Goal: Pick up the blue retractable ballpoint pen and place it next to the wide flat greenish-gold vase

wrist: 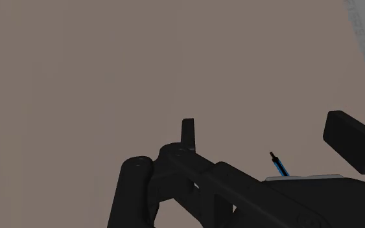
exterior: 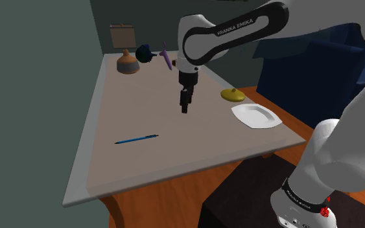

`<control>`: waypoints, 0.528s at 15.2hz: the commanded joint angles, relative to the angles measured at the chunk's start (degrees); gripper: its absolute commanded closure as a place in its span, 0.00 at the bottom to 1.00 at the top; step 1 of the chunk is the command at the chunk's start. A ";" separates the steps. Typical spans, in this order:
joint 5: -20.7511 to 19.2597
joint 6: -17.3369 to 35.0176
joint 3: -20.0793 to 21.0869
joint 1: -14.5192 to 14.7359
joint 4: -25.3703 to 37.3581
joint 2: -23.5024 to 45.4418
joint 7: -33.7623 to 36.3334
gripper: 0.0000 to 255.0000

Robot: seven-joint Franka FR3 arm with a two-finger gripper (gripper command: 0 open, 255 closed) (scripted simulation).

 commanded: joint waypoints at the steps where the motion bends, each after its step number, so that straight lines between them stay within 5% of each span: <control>1: 0.28 1.52 0.66 0.85 2.67 3.63 -1.79 0.00; 8: 0.29 4.80 3.64 3.80 12.79 15.17 -6.62 0.00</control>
